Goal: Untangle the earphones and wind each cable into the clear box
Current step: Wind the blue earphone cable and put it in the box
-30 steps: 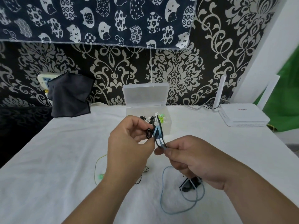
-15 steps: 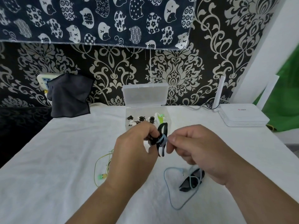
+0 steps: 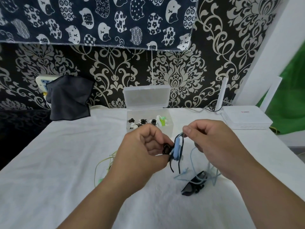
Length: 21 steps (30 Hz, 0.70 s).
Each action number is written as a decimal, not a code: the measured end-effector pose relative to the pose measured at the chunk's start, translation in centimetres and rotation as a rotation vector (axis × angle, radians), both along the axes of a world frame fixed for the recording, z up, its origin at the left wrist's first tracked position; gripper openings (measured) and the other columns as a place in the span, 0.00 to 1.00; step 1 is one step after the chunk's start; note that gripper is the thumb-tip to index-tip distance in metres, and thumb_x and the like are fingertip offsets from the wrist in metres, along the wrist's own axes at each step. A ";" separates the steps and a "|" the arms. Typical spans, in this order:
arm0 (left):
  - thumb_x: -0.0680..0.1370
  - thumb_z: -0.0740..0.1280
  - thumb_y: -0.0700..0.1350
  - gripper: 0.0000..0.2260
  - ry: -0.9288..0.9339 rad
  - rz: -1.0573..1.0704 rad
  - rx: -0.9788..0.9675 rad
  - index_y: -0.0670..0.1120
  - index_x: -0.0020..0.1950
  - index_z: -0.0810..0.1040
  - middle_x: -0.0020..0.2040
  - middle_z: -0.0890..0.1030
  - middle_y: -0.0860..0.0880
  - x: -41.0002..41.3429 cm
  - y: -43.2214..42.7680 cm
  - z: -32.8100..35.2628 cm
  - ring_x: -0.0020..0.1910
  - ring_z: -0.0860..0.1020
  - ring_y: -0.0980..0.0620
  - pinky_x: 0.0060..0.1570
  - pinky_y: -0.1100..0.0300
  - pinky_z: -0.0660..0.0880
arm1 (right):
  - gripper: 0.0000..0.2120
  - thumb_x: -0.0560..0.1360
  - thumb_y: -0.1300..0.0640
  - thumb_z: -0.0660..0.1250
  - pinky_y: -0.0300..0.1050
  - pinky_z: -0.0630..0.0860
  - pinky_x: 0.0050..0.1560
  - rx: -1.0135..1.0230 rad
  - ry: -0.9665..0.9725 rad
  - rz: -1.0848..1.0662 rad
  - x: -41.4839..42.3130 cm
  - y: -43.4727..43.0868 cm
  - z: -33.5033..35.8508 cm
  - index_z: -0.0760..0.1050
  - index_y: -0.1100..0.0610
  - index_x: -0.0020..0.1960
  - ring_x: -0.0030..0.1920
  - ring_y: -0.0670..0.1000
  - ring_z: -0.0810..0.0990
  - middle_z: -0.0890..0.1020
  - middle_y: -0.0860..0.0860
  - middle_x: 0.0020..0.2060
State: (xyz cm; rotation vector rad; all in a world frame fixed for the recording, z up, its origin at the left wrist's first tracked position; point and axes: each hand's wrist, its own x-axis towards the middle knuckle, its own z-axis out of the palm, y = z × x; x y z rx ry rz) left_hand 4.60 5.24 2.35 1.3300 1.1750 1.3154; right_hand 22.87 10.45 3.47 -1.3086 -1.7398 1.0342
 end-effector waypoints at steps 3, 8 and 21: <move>0.66 0.67 0.19 0.17 -0.071 0.012 -0.004 0.39 0.40 0.71 0.41 0.85 0.43 0.2 -0.1 0.2 0.38 0.83 0.49 0.38 0.62 0.79 | 0.13 0.80 0.50 0.65 0.46 0.62 0.35 -0.075 0.054 0.019 -0.1 0.1 -0.4 0.82 0.48 0.39 0.28 0.48 0.62 0.65 0.46 0.25; 0.67 0.67 0.19 0.19 -0.162 0.083 0.017 0.43 0.38 0.70 0.41 0.85 0.43 0.4 0.0 0.2 0.43 0.85 0.42 0.41 0.57 0.80 | 0.16 0.82 0.50 0.62 0.47 0.61 0.33 -0.124 0.047 0.041 -0.3 0.3 -0.8 0.80 0.53 0.39 0.29 0.48 0.63 0.66 0.47 0.27; 0.67 0.67 0.19 0.19 -0.256 0.270 0.021 0.42 0.40 0.68 0.45 0.85 0.41 0.1 0.2 0.4 0.40 0.84 0.49 0.39 0.63 0.77 | 0.21 0.84 0.55 0.56 0.38 0.58 0.29 -0.346 0.141 0.301 -1.8 -0.9 -1.1 0.76 0.54 0.35 0.29 0.48 0.59 0.64 0.49 0.28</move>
